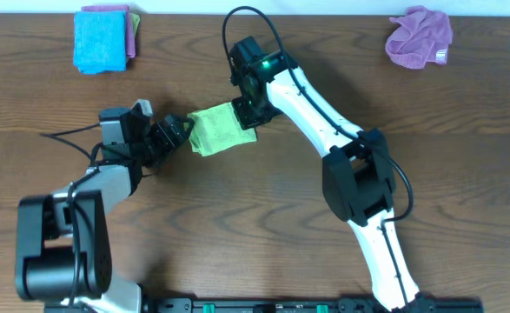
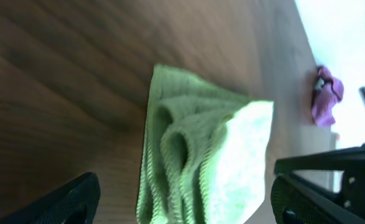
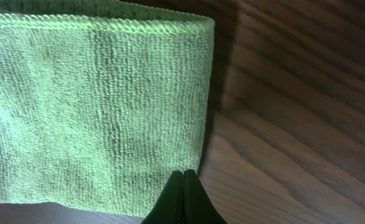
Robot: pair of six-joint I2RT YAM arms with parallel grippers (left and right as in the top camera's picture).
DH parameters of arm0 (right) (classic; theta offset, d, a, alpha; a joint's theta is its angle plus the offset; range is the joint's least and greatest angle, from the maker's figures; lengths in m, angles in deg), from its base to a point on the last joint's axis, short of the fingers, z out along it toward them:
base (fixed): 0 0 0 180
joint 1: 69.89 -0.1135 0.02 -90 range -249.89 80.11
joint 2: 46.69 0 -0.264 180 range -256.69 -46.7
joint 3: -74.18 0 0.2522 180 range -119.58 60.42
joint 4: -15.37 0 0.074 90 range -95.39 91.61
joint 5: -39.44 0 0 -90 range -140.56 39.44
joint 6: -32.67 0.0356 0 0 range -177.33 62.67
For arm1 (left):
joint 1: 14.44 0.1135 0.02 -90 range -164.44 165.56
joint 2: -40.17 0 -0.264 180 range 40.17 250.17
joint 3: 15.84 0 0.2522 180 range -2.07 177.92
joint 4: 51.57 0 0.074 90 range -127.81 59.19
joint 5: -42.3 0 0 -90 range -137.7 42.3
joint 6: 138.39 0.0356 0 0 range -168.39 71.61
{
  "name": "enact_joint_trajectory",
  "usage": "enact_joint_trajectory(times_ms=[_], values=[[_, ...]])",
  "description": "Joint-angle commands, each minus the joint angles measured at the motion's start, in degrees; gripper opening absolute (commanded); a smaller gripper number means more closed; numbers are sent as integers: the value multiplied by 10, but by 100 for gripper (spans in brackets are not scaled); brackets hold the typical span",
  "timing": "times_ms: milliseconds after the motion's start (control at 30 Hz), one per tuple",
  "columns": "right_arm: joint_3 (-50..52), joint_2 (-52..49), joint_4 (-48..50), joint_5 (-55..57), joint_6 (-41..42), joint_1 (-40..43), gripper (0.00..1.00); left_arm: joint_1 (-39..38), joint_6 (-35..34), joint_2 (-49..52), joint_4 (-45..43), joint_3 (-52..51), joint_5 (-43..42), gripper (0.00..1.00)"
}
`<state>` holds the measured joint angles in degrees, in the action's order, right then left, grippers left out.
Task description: Fold the cloth
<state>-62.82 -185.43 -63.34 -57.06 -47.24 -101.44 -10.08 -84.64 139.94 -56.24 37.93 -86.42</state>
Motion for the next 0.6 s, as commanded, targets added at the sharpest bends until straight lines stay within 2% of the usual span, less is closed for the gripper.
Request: enact_joint_trajectory(times_ms=[0, 333, 567], values=[[-5, 17, -1, 3, 6, 5, 1, 2, -2, 27, -3, 4, -36, 91], [-5, 17, 14, 21, 4, 16, 2, 1, -2, 111, -17, 38, -69, 92], [-4, 4, 43, 26, 6, 22, 2, 1, -2, 135, -12, 44, -79, 91]])
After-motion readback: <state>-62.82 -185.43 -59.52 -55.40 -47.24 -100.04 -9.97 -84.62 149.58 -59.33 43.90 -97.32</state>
